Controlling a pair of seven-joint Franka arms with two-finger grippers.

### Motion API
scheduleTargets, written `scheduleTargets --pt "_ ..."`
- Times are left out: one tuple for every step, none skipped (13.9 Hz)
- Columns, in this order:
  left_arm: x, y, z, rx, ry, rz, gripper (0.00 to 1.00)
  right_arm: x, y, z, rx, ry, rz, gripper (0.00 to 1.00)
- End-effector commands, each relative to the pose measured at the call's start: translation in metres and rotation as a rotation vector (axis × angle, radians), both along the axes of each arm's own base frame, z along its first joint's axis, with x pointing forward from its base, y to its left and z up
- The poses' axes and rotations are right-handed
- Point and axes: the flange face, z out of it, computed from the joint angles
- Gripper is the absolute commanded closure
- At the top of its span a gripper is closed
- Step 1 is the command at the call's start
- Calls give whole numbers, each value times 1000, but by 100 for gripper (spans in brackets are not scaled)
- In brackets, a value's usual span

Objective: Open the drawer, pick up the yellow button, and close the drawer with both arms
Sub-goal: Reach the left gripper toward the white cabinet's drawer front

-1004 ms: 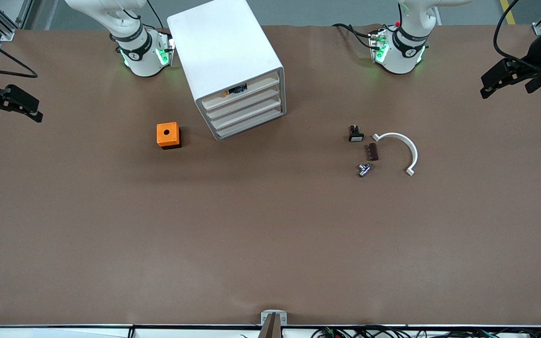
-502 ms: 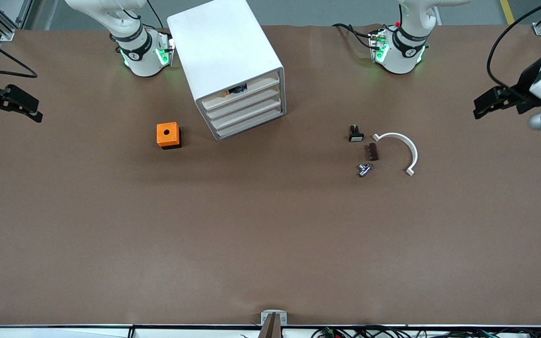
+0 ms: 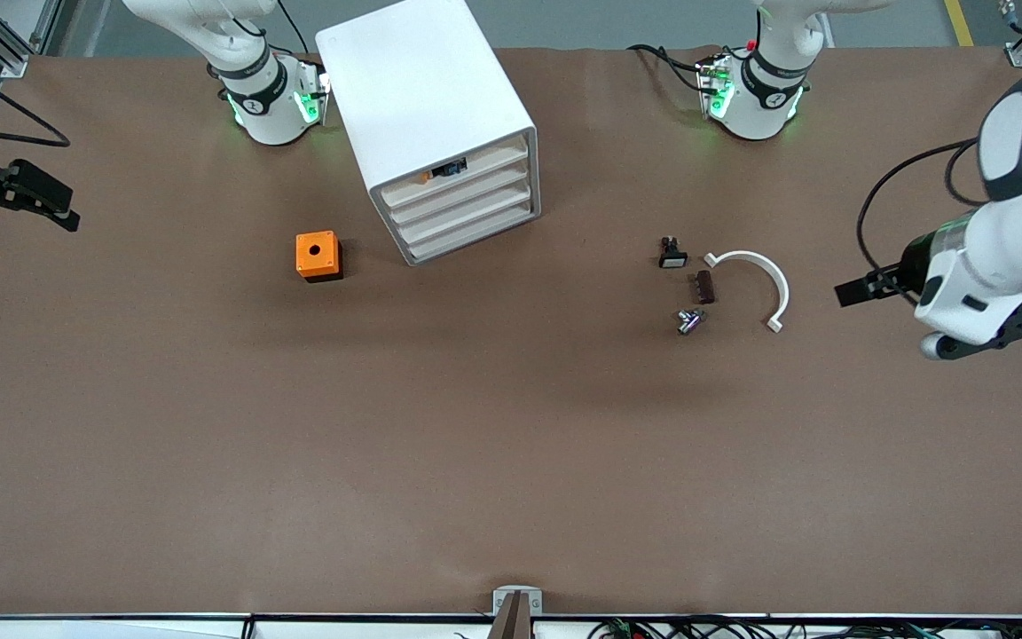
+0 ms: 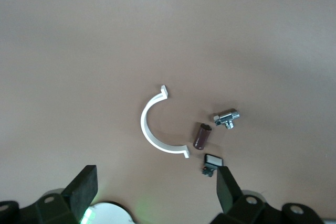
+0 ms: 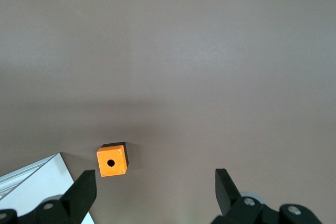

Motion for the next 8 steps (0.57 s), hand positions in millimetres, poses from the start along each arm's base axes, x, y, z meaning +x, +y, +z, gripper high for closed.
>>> scheduleTargets --pt "10 -27 -28 76 39 164 0 1 -2 6 -16 -9 2 0" --pt "11 -42 -45 105 59 223 0 1 -2 6 -16 -9 2 0" --pt "11 -55 -60 127 82 276 0 1 0 6 -14 -9 3 0" --pt "10 -70 -77 153 105 344 0 1 1 6 -14 -11 6 0" --pt "12 -85 -93 151 142 455 0 1 1 7 -14 -12 5 0" --pt "16 -94 -105 133 183 554 0 2 1 6 -10 -12 4 0" --pt "16 -107 -115 118 223 623 0 2 2 6 -3 -14 4 0" --pt "13 -121 -119 122 253 690 0 2 3 6 -2 -14 6 0"
